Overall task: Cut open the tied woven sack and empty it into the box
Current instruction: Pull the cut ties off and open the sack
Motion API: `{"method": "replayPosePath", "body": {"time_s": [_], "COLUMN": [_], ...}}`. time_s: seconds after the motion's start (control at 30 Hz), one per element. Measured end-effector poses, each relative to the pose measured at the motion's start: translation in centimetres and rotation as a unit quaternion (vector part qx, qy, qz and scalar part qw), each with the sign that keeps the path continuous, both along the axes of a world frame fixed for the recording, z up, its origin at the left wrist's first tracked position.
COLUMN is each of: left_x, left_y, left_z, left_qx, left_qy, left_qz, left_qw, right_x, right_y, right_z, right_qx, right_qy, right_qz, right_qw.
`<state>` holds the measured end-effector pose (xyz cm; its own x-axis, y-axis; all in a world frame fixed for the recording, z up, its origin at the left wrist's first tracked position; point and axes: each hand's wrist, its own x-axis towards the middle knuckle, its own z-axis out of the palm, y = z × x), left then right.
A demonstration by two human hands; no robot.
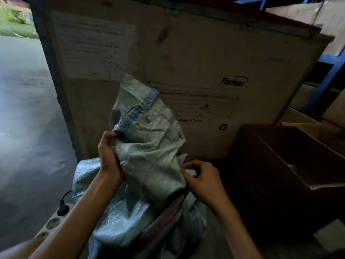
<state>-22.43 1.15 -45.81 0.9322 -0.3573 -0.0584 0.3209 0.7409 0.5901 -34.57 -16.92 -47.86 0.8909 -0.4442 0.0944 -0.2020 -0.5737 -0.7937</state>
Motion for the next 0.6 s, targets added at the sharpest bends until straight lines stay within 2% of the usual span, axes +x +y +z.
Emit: {"method": "replayPosePath", "body": {"time_s": [0.07,0.23,0.33,0.43,0.53,0.6], "left_x": [0.1,0.4,0.9,1.2,2.3,2.9], "left_y": [-0.1,-1.3,-1.7,-2.0,-1.2,-0.5], "left_z": [0.2,0.9,0.8,0.5,0.1,0.3], "left_qx": [0.023,0.145,0.19,0.242,0.224,0.179], "left_qy": [0.003,0.028,0.05,0.036,0.061,0.066], "left_qz": [-0.023,-0.011,0.053,0.1,0.126,0.067], "left_qw": [0.999,0.989,0.979,0.965,0.965,0.979], "right_x": [0.1,-0.8,-1.7,-2.2,-3.0,-3.8], "right_y": [-0.5,-2.4,-3.3,-3.7,-5.0,-5.6], "right_z": [-0.2,2.2,3.9,4.3,5.3,5.7], "right_qx": [-0.009,-0.048,0.023,0.082,0.127,0.112], "right_qy": [-0.02,-0.14,-0.2,-0.222,-0.228,-0.211], "right_qz": [-0.024,-0.196,-0.257,-0.306,-0.36,-0.351], "right_qw": [0.999,0.969,0.945,0.922,0.896,0.906]}}
